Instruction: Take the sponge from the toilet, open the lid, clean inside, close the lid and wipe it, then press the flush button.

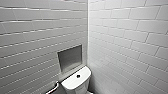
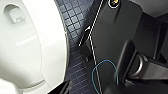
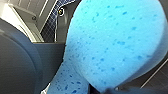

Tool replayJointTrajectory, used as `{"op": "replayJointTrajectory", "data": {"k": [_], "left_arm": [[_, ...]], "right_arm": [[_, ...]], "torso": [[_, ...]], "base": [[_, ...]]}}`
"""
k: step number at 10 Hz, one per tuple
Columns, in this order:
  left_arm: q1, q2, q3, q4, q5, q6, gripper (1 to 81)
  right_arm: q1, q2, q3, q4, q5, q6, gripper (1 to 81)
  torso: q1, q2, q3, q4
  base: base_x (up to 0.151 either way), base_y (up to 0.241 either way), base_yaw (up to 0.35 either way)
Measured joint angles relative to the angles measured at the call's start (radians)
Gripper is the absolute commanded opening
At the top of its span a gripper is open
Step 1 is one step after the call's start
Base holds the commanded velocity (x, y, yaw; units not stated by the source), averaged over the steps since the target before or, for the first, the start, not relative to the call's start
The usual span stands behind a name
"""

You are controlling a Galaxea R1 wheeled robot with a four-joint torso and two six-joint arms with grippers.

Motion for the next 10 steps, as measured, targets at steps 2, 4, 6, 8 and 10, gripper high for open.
{"op": "replayJointTrajectory", "data": {"k": [2, 4, 6, 8, 10], "left_arm": [[-0.002, -0.011, 0.073, 0.086, -0.007, -0.043, 81.1], [-0.01, -0.057, 0.207, 0.132, -0.021, -0.047, 81.1], [-0.016, -0.092, 0.328, 0.168, -0.063, -0.05, 81.1], [-0.039, -0.121, 0.397, 0.22, -0.096, -0.05, 81.1], [-0.068, -0.159, 0.481, 0.277, -0.11, -0.05, 81.1]], "right_arm": [[0.0, 0.0, -0.006, 0.0, 0.0, 0.0, 1.0], [0.0, 0.0, -0.009, 0.0, 0.0, 0.0, 1.0], [0.0, 0.0, -0.009, 0.0, 0.0, 0.0, 1.0], [0.0, -0.003, -0.001, 0.0, 0.001, 0.0, 1.0], [0.0, -0.019, 0.033, 0.0, 0.001, -0.001, 1.0]], "torso": [[0.0, 0.0, 0.0, 0.0], [0.0, 0.0, 0.0, 0.0], [0.0, 0.0, 0.0, 0.0], [0.0, 0.0, 0.0, 0.0], [0.0, 0.0, 0.0, 0.0]], "base": [[0.0, 0.0, 0.0], [0.0, 0.0, 0.0], [0.0, 0.0, 0.0], [0.0, 0.0, 0.0], [0.0, 0.0, 0.0]]}}
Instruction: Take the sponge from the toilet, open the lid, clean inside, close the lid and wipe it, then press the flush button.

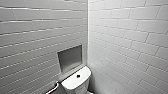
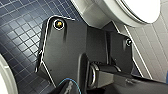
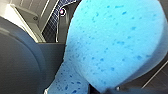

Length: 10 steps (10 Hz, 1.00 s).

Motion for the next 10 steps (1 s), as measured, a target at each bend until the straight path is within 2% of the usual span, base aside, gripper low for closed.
{"op": "replayJointTrajectory", "data": {"k": [3, 4, 7, 10], "left_arm": [[-0.037, -0.08, 0.186, 0.059, 0.003, 0.0, 81.1], [-0.066, -0.117, 0.246, 0.069, 0.002, 0.0, 81.1], [-0.158, -0.227, 0.429, 0.087, 0.01, -0.001, 81.1], [-0.325, -0.305, 0.584, 0.09, 0.041, -0.006, 81.1]], "right_arm": [[0.0, -0.055, 0.1, 0.0, 0.0, 0.0, 1.0], [0.004, -0.099, 0.17, 0.0, 0.004, 0.0, 1.0], [0.018, -0.202, 0.312, 0.001, 0.034, 0.001, 1.0], [0.029, -0.257, 0.353, 0.006, 0.07, 0.004, 1.0]], "torso": [[0.0, 0.0, 0.0, 0.0], [0.0, 0.0, -0.005, 0.0], [0.0, 0.0, -0.074, 0.0], [0.0, 0.001, -0.124, 0.0]], "base": [[0.0, 0.0, 0.0], [0.0, 0.0, 0.0], [0.0, 0.0, 0.0], [0.0, 0.0, 0.0]]}}
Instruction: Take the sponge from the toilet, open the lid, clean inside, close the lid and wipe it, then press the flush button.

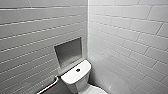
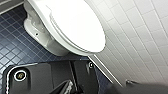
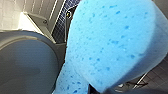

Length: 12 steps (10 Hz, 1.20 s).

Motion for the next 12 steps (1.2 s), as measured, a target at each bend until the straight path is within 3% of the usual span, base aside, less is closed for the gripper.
{"op": "replayJointTrajectory", "data": {"k": [3, 12], "left_arm": [[-0.144, -0.016, 0.059, -0.011, 0.096, -0.017, 81.1], [-0.517, 0.005, 0.09, -0.192, 0.342, -0.022, 81.1]], "right_arm": [[0.002, -0.018, 0.022, 0.001, 0.018, 0.012, 1.0], [0.01, -0.049, 0.074, 0.001, 0.038, 0.018, 1.0]], "torso": [[0.0, 0.0, 0.0, 0.0], [0.002, 0.001, -0.001, 0.0]], "base": [[0.0, 0.0, 0.0], [0.0, 0.0, 0.0]]}}
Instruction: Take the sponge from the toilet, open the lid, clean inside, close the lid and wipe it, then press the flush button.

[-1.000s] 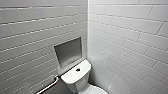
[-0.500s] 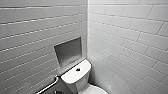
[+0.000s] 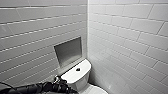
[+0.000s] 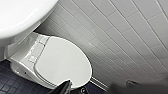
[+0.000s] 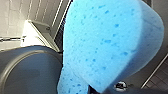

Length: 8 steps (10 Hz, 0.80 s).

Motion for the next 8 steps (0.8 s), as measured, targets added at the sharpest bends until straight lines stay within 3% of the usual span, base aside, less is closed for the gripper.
{"op": "replayJointTrajectory", "data": {"k": [4, 8], "left_arm": [[-0.112, 0.059, -0.073, -0.033, 0.053, -0.052, 81.1], [-0.217, 0.128, -0.199, -0.036, 0.088, -0.096, 81.1]], "right_arm": [[0.003, -0.001, 0.006, 0.0, 0.005, 0.0, 1.0], [0.028, -0.006, 0.013, 0.002, 0.02, 0.001, 1.0]], "torso": [[0.0, 0.0, -0.017, 0.0], [0.0, 0.001, -0.11, 0.0]], "base": [[0.0, 0.0, 0.0], [0.0, 0.0, 0.0]]}}
